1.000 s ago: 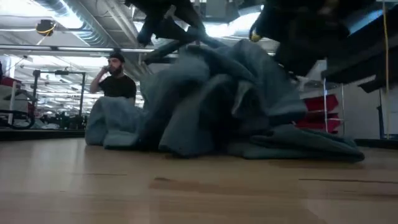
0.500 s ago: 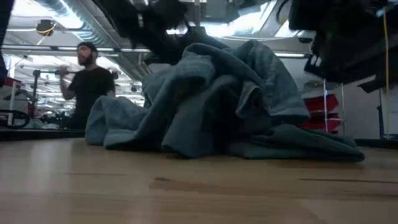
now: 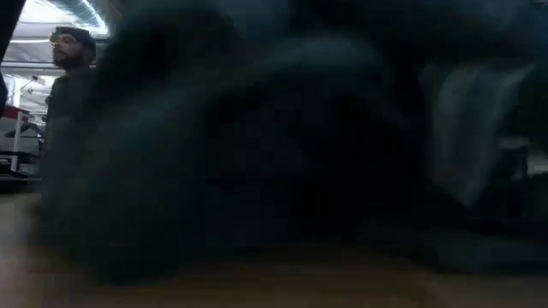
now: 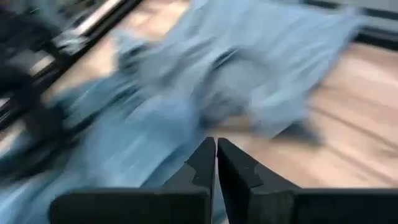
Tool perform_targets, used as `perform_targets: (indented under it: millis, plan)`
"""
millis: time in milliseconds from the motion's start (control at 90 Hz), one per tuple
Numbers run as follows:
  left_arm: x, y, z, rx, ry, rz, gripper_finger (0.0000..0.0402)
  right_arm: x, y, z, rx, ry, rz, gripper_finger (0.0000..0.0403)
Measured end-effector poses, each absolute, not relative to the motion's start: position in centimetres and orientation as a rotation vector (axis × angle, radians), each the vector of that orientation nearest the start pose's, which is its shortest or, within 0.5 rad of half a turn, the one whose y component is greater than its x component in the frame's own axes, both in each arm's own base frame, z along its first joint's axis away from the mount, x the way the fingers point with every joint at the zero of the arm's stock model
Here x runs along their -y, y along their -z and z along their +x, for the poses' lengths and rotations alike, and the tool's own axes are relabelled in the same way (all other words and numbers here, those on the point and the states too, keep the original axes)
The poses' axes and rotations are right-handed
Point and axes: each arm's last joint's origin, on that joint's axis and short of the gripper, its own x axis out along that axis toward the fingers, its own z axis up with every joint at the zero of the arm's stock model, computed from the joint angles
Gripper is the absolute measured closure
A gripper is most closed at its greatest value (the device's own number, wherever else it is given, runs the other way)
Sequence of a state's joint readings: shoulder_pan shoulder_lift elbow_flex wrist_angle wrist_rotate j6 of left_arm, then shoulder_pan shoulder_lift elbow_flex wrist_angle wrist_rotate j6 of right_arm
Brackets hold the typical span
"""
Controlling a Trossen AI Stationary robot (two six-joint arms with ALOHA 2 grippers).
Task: Unhang clothes
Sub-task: Hang the hanger
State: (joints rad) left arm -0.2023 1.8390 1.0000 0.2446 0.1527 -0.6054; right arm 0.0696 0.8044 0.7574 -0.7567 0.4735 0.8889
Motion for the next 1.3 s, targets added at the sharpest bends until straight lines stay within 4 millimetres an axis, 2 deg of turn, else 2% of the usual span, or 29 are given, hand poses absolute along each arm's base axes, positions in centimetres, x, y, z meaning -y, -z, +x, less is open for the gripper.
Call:
perform_targets:
  millis: [56, 111, 256, 356, 467, 578, 767, 900, 989, 1089, 1189, 1300]
  plan:
    - [9.1, -16.5, 36.8, -0.662, 0.132, -0.592, 0.0238, 1.0, -26.8, 15.2, -0.609, 0.713, 0.618, 0.0403]
    - [9.2, -16.6, 36.5, -0.667, 0.089, -0.597, 0.0238, 1.8, -25.9, 15.5, -0.673, 0.714, 0.628, 0.0403]
    - [8.4, -17.6, 36.5, -0.611, 0.017, -0.562, 0.0238, 3.8, -22.9, 16.2, -0.845, 0.68, 0.685, 0.0398]
    - [7.4, -18.5, 36.5, -0.571, -0.023, -0.571, 0.0238, 4.9, -21.5, 16.7, -0.931, 0.605, 0.689, 0.0374]
    - [6.0, -19.9, 36.4, -0.51, -0.074, -0.547, 0.0238, 5.8, -21.5, 18.2, -0.862, 0.518, 0.663, 0.0316]
    - [4.4, -21.3, 36.1, -0.459, -0.124, -0.507, 0.0238, 7.3, -21.1, 19.9, -0.775, 0.469, 0.699, 0.0235]
    - [1.5, -23.6, 35.4, -0.386, -0.177, -0.516, 0.0238, 9.8, -18.5, 22.1, -0.774, 0.437, 0.766, 0.0096]
    - [0.6, -25.1, 34.4, -0.372, -0.194, -0.505, 0.0238, 10.7, -15.9, 22.7, -0.863, 0.434, 0.821, 0.0049]
    - [0.5, -25.9, 33.6, -0.385, -0.196, -0.499, 0.0238, 10.8, -14.4, 23.2, -0.912, 0.442, 0.833, 0.0054]
    - [0.5, -26.4, 32.9, -0.414, -0.199, -0.476, 0.0238, 11.0, -13.8, 23.7, -0.895, 0.436, 0.841, 0.0097]
    - [0.5, -26.3, 32.5, -0.449, -0.208, -0.471, 0.0238, 11.2, -13.7, 24.1, -0.859, 0.439, 0.864, 0.0172]
    - [0.5, -26.2, 32.4, -0.466, -0.207, -0.47, 0.0238, 11.4, -14.5, 24.7, -0.794, 0.39, 0.875, 0.028]
